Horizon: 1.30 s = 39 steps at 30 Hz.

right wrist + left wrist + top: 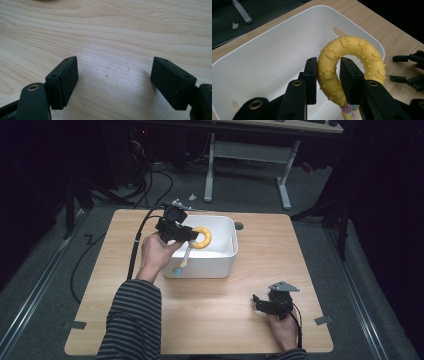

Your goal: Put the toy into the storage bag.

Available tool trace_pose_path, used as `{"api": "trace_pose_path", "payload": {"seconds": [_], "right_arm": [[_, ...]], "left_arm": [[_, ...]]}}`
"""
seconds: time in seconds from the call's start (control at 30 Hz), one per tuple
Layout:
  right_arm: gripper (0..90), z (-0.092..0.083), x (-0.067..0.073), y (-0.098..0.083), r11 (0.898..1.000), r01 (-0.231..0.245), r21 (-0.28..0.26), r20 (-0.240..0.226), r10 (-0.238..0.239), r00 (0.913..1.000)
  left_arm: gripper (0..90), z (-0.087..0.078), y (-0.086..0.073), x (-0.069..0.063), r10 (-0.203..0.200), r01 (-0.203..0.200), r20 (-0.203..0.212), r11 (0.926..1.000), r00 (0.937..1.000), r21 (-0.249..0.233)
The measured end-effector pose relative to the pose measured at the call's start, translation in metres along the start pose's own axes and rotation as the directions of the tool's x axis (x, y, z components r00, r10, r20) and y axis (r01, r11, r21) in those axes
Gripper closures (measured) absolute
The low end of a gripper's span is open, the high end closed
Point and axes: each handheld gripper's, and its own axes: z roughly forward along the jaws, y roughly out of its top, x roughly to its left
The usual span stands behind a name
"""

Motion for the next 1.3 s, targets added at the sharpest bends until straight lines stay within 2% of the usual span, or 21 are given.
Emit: {"api": "trace_pose_path", "payload": {"seconds": [0.2,0.5,0.83,1.0,1.3], "right_arm": [[22.5,0.000,0.000,0.000,1.000,-0.001,0.000,0.000,0.001,1.0000],[22.5,0.000,0.000,0.000,1.000,0.003,0.000,-0.004,-0.003,1.0000],[22.5,0.000,0.001,0.000,1.000,0.005,0.000,-0.005,-0.005,1.0000],[22.5,0.000,0.001,0.000,1.000,0.009,0.000,-0.007,-0.009,0.9999],[22.5,0.000,0.001,0.000,1.000,0.010,0.000,-0.007,-0.010,0.9999]], "left_arm": [[68.5,0.005,0.002,0.008,-0.039,0.039,-0.006,0.9992,0.9992,-0.006],[68.5,0.003,0.004,0.025,-0.088,0.086,-0.045,0.9957,0.9951,-0.033],[68.4,0.018,0.006,0.027,-0.116,0.114,-0.073,0.9929,0.9905,-0.032],[68.4,0.025,0.005,0.028,-0.115,0.114,-0.086,0.9933,0.9896,-0.021],[68.3,0.039,0.000,0.019,-0.061,0.064,-0.074,0.9968,0.9954,0.048]]}}
